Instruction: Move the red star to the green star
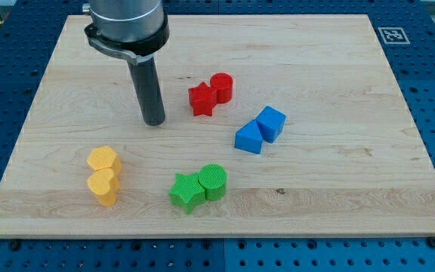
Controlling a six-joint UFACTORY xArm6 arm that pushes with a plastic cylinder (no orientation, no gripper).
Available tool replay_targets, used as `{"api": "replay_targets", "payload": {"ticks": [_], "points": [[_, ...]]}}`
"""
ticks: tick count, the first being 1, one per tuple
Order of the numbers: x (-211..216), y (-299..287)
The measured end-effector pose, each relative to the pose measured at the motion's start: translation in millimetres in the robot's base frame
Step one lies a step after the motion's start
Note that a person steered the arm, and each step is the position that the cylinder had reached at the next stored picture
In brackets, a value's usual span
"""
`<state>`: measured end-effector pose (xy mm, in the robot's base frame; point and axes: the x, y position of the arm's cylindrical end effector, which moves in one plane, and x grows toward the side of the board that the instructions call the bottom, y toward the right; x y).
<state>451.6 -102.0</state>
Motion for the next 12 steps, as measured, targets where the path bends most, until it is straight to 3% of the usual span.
{"api": "replay_targets", "payload": {"ticks": [6,10,12], "points": [[-2.4,8.5],[-80.2,21.8],[-82.9,56.0]]}}
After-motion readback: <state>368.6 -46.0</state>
